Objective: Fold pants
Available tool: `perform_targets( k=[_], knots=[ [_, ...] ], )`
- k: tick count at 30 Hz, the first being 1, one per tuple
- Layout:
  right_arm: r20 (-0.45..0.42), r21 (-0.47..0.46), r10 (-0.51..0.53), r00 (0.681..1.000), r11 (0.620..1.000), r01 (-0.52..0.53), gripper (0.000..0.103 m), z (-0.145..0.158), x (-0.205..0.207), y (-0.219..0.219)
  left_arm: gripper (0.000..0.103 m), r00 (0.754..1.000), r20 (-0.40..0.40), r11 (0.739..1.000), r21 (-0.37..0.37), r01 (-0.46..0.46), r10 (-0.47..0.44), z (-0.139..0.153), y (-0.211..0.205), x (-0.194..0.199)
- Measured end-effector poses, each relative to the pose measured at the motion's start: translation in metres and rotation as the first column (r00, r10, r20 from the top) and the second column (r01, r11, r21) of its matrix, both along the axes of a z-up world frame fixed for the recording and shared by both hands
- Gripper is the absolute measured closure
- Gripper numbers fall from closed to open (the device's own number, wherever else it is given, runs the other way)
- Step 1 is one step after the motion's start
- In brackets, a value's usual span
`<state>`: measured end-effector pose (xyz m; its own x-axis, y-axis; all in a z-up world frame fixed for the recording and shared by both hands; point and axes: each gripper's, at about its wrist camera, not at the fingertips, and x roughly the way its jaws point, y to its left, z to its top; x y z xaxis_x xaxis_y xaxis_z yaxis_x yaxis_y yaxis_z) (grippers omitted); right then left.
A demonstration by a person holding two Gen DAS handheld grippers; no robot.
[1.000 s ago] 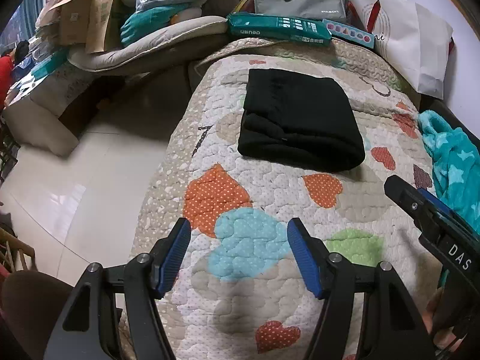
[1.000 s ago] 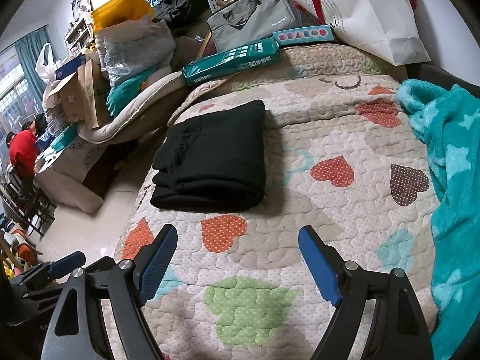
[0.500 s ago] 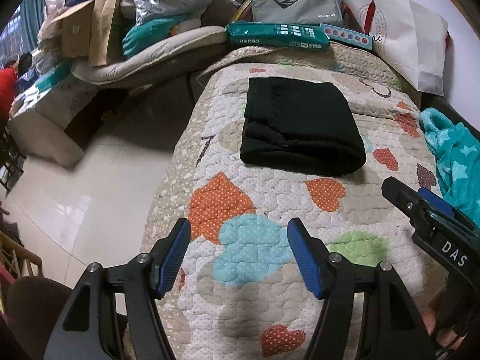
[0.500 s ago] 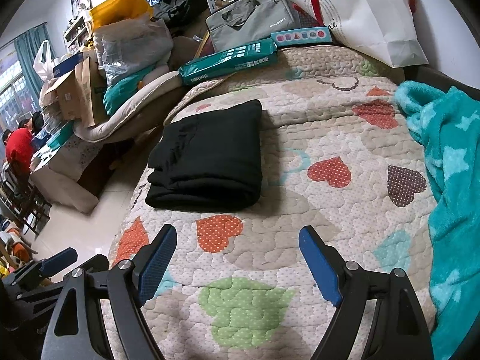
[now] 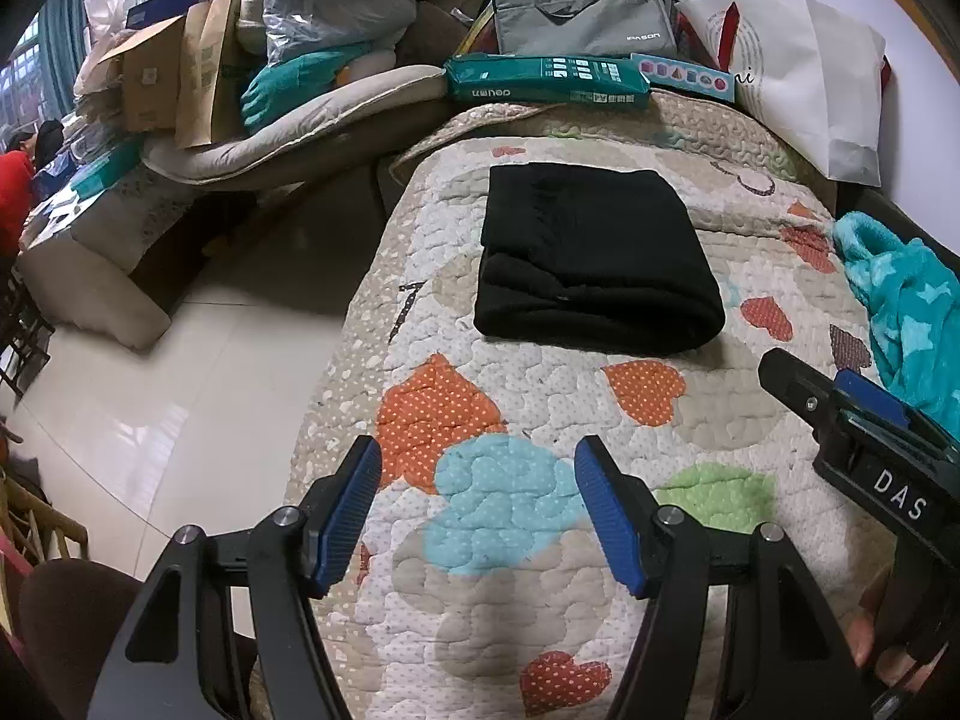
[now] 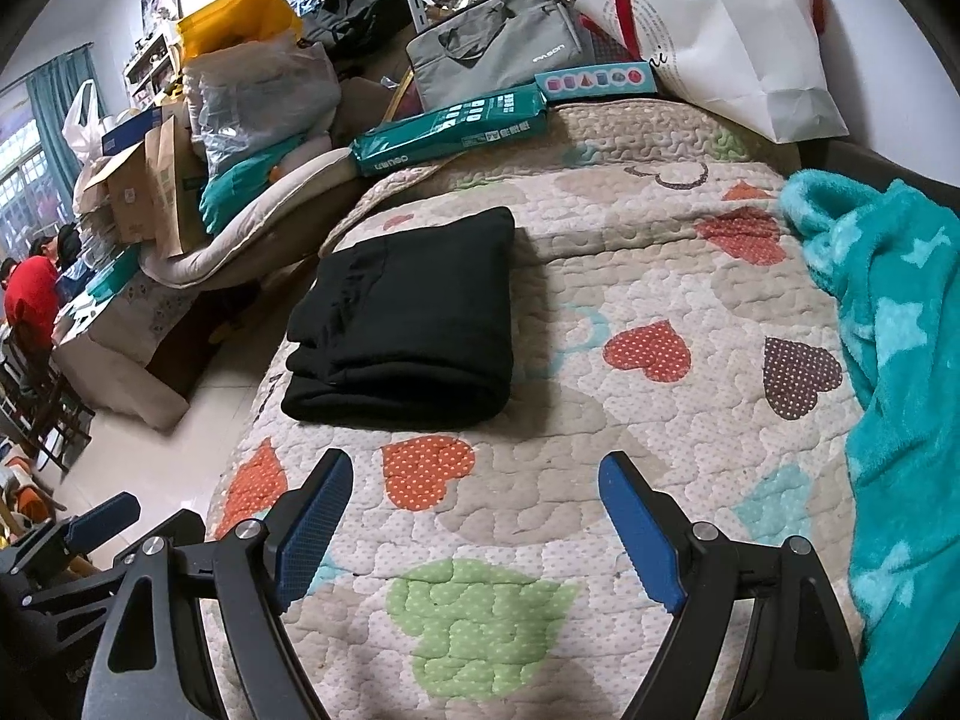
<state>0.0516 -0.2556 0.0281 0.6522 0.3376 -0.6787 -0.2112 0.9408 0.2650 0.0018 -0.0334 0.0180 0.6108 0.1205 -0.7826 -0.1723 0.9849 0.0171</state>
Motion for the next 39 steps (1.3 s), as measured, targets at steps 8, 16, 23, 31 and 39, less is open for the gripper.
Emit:
perform_targets(
  k=[8, 16, 23, 31, 39],
  knots=[
    [-0.003, -0.001, -0.003, 1.000, 1.000, 0.003, 0.014, -0.001, 0.000, 0.000, 0.037, 1.000, -0.019, 1.000, -0.015, -0.002, 0.002, -0.006, 0.001, 0.003],
    [-0.001, -0.002, -0.008, 1.000, 1.000, 0.008, 0.014, -0.004, 0.002, -0.001, 0.014, 0.980, 0.192, 0.999, 0.013, -0.052, 0.049, 0.019, 0.009, -0.014],
    [0.052, -0.023, 0.001, 0.999, 1.000, 0.000, 0.014, 0.005, -0.004, 0.004, 0.000, 0.919, 0.356, 0.984, -0.024, -0.175, 0.172, 0.052, 0.025, -0.017],
    [0.069, -0.072, 0.045, 0.997, 0.997, -0.040, 0.012, 0.006, -0.010, 0.017, 0.000, 0.987, 0.096, 0.988, -0.095, -0.121, 0.130, 0.009, 0.036, 0.006],
    [0.035, -0.076, 0.041, 0.999, 0.996, -0.038, 0.011, 0.005, -0.012, 0.016, 0.000, 0.997, 0.026, 0.990, -0.121, -0.069, 0.073, -0.004, 0.029, 0.006]
  ],
)
